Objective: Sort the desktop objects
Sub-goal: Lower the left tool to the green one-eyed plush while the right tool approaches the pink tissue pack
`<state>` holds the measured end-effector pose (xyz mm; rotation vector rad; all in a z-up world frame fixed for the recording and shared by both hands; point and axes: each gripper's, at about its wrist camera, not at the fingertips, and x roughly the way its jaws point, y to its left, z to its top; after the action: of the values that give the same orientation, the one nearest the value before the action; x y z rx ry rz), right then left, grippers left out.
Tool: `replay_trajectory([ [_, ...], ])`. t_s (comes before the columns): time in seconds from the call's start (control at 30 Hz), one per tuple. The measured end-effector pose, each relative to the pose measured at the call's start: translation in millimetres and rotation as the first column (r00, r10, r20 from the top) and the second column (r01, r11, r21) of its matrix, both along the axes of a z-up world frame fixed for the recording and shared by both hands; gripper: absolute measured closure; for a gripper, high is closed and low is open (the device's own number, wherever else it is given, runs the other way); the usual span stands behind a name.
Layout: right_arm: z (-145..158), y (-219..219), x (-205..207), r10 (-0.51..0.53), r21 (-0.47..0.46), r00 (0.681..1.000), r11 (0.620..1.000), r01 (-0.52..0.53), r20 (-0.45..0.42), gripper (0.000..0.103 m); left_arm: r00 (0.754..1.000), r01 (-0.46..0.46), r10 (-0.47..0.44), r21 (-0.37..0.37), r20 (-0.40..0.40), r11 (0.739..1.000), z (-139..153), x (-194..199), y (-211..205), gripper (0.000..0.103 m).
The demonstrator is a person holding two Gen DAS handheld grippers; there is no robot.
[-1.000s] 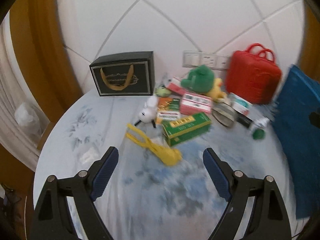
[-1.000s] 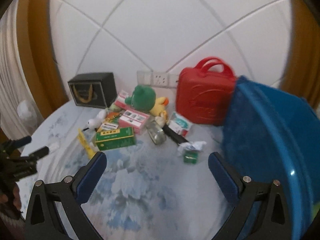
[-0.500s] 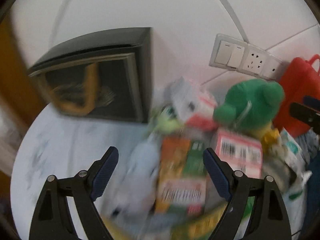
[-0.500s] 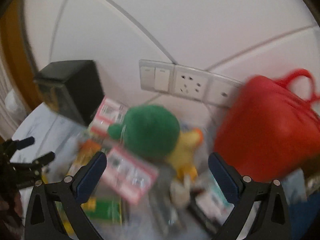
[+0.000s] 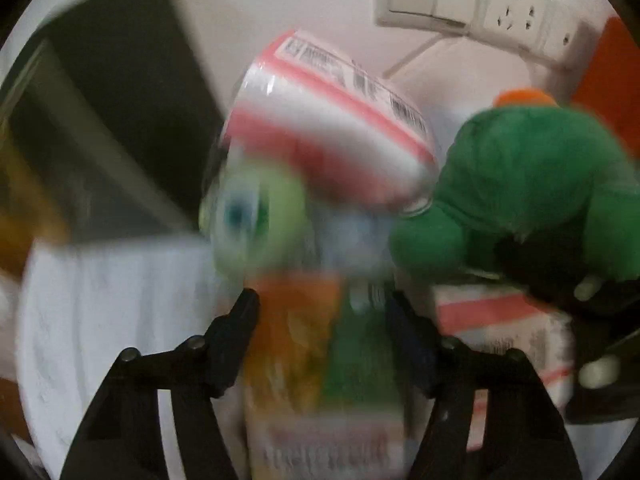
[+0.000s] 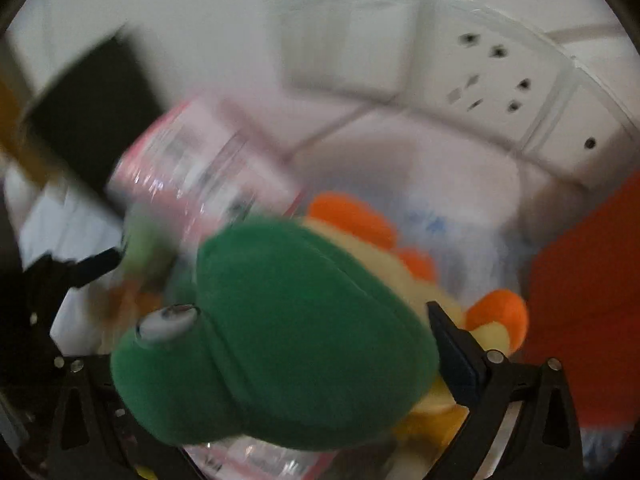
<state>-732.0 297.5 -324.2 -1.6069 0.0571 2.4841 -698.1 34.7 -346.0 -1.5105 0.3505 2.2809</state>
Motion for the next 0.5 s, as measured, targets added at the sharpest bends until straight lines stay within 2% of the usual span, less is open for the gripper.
replay_trajectory([
  [0.1, -6, -18, 38, -0.005, 0.009, 1.0, 1.0, 0.005, 0.01, 0.0, 0.999, -0.003, 0.003, -0.019, 0.032, 1.0, 0, 32, -23, 0.037],
  [0.17, -10, -31, 63, 0.002, 0.038, 0.999, 0.999, -0.003, 0.041, 0.0, 0.997, 0.031, -0.03, -0.012, 0.074, 0.999, -2, 63, -37, 0.037],
  [0.2, -12, -35, 77, 0.006, 0.016, 0.998, 1.0, -0.007, 0.065, 0.0, 0.996, 0.041, -0.04, -0.015, 0.08, 0.999, -1, 71, -41, 0.037],
  [0.23, -18, -36, 92, 0.027, -0.141, 0.994, 0.99, -0.012, 0.107, 0.001, 0.994, 0.058, -0.055, -0.027, 0.091, 0.998, 0, 84, -47, 0.037],
  [0.27, -27, -38, 104, 0.052, -0.252, 0.986, 0.968, -0.012, 0.156, 0.017, 0.993, 0.068, -0.064, -0.036, 0.103, 0.997, 0, 94, -52, 0.037],
  [0.3, -34, -45, 119, 0.069, -0.273, 0.976, 0.962, -0.01, 0.205, 0.029, 0.993, 0.071, -0.067, -0.029, 0.099, 0.997, 5, 103, -59, 0.037],
  [0.4, -23, -62, 151, 0.098, -0.164, 0.974, 0.984, -0.065, 0.202, 0.028, 0.998, 0.049, -0.049, 0.007, 0.028, 0.999, 30, 114, -77, 0.037],
  [0.43, -13, -62, 155, 0.093, -0.168, 0.98, 0.984, -0.064, 0.175, 0.027, 1.0, 0.024, -0.023, 0.022, -0.016, 0.999, 43, 112, -83, 0.037],
  [0.5, 22, -56, 156, 0.065, -0.131, 0.995, 0.99, -0.054, 0.078, 0.023, 0.998, -0.015, 0.017, 0.045, -0.057, 0.999, 58, 102, -89, 0.035],
])
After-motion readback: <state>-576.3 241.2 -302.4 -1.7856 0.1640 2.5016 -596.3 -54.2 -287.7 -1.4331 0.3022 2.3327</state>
